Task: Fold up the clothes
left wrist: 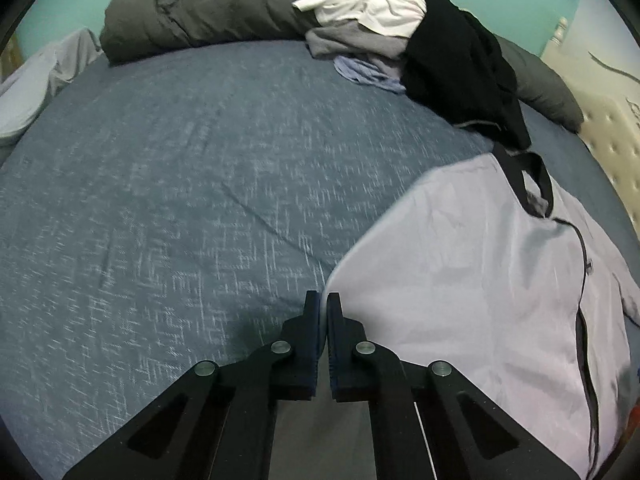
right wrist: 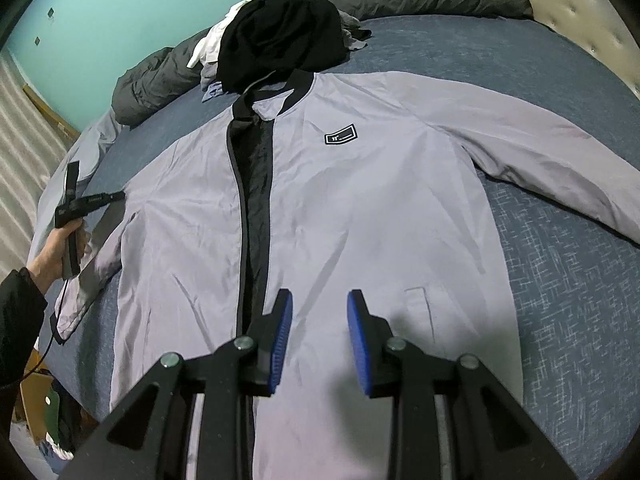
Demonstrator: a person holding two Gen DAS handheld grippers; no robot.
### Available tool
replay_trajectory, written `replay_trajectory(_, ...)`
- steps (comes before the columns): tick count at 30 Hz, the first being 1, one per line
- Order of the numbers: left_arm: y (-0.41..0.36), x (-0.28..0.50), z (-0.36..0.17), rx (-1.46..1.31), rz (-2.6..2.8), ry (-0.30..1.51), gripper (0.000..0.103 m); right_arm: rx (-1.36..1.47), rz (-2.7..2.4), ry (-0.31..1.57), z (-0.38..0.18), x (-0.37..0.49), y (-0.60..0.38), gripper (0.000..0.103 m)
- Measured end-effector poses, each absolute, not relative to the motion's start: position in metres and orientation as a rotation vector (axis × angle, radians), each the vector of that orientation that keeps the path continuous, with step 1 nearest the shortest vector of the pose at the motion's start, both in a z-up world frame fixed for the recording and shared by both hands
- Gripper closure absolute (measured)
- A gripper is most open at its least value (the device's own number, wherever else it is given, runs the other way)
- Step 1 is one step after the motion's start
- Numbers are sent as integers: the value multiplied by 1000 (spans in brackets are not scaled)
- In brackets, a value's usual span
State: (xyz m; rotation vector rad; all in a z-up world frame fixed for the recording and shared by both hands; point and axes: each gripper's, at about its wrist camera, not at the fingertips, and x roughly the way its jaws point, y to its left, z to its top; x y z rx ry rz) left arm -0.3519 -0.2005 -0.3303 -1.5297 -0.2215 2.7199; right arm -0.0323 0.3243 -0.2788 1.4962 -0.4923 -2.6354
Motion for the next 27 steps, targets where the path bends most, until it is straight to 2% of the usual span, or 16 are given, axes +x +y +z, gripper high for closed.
replay_trajectory(6, -201, -357, -336, -1574, 2695, -230, 99, 1513, -2636, -497, -282, -31, 325, 75)
replay_trajectory(7, -200, -354, -335, -1567, 2709, -219, 96, 1518, -2630, -499, -283, -31, 323, 75)
replay_trajectory(9, -201, -346, -330, -1552, 2733, -236, 73, 1529, -2618, -501, -285, -31, 321, 75)
replay_trajectory(11, -201, -334, -323, -1532, 2749, -261, 72, 1543, -2593, -495, -288, -32, 314, 75)
replay_trajectory(14, -195, -309, -309, -1499, 2775, -266, 65, 1564, -2513, -482, -296, -35, 295, 55)
replay_trajectory(15, -191, -301, -305, -1488, 2770, -274, 58, 1563, -2487, -471, -298, -36, 289, 55)
replay_trajectory(16, -187, -292, -301, -1482, 2762, -276, 56, 1566, -2462, -457, -300, -37, 281, 55)
replay_trajectory(27, -141, -189, -268, -1457, 2696, -299, 52, 1649, -2315, -389, -334, -54, 216, 55)
